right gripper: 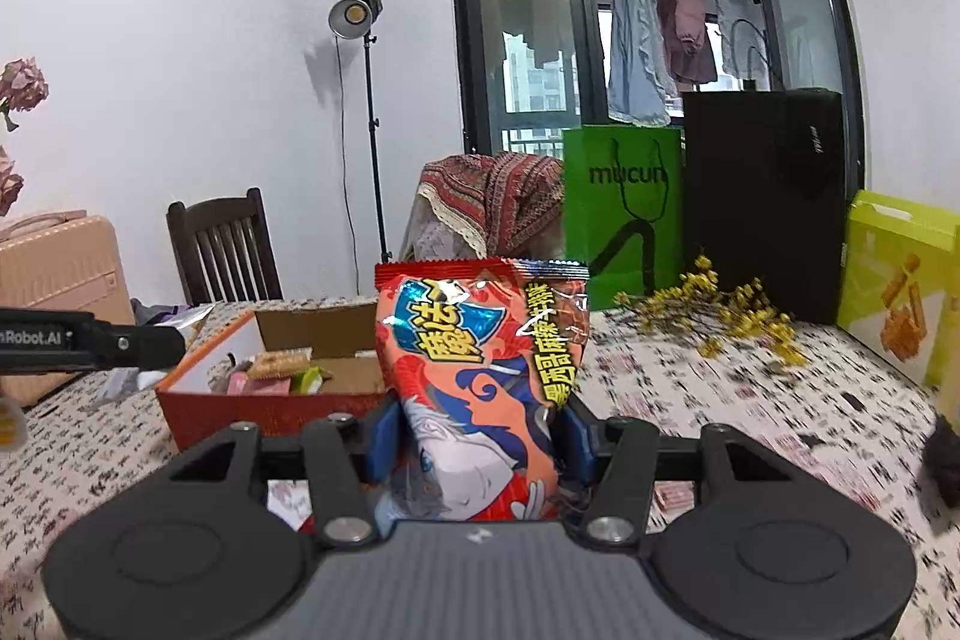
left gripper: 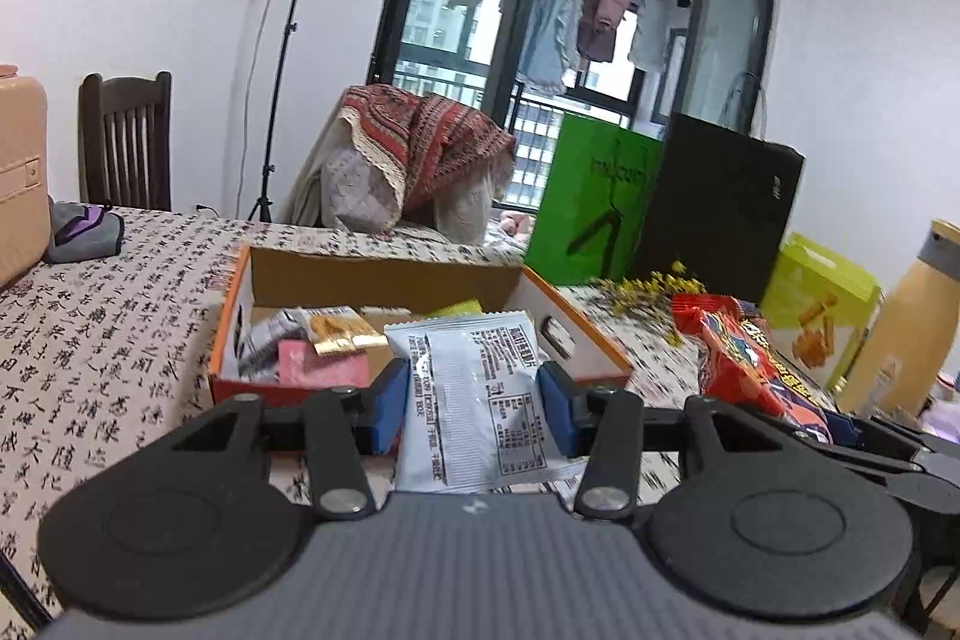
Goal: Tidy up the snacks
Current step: 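Grasp a white cracker packet with the left gripper while the right gripper carries the chip bag, then lower both packets into the box and open both grippers, then withdraw both tools from the box toward the remaining packets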
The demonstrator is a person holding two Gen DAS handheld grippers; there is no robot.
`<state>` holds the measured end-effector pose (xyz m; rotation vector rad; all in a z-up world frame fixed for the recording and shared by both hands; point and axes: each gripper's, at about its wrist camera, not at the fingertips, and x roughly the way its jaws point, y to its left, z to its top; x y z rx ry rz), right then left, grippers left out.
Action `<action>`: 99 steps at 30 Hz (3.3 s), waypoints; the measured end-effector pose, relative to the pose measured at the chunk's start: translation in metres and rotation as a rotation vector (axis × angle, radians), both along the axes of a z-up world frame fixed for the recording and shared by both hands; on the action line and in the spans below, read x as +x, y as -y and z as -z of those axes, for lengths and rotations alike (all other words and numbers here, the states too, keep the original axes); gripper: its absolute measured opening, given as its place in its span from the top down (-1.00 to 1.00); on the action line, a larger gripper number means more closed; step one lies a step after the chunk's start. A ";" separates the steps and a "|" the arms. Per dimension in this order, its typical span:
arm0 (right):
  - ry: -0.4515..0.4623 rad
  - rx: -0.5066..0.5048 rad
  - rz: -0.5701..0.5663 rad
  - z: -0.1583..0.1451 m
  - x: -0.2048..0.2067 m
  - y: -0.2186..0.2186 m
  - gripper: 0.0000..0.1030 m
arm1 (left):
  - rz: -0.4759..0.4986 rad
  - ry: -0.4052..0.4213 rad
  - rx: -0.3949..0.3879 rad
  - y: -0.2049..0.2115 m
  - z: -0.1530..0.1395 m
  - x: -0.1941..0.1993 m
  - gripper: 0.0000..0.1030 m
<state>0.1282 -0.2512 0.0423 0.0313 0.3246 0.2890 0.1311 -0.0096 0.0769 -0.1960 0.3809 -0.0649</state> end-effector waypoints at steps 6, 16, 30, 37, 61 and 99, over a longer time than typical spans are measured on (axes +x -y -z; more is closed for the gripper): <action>0.011 0.003 -0.025 -0.009 0.030 -0.019 -0.02 | -0.032 -0.001 -0.019 -0.015 -0.003 0.029 0.06; 0.008 0.008 -0.055 -0.030 0.093 -0.053 -0.02 | -0.105 -0.017 -0.023 -0.042 -0.012 0.087 0.06; -0.008 0.024 -0.045 0.001 0.178 -0.089 -0.02 | -0.209 0.002 0.041 -0.062 0.020 0.150 0.06; -0.015 0.002 -0.055 0.024 0.187 -0.085 -0.02 | -0.234 -0.011 0.098 -0.065 0.041 0.161 0.06; -0.028 0.024 -0.079 0.031 0.187 -0.082 -1.00 | -0.299 0.047 0.019 -0.079 0.041 0.149 -1.00; -0.086 -0.033 -0.045 -0.002 0.065 -0.025 -1.00 | -0.145 -0.057 -0.005 -0.038 0.015 0.050 -1.00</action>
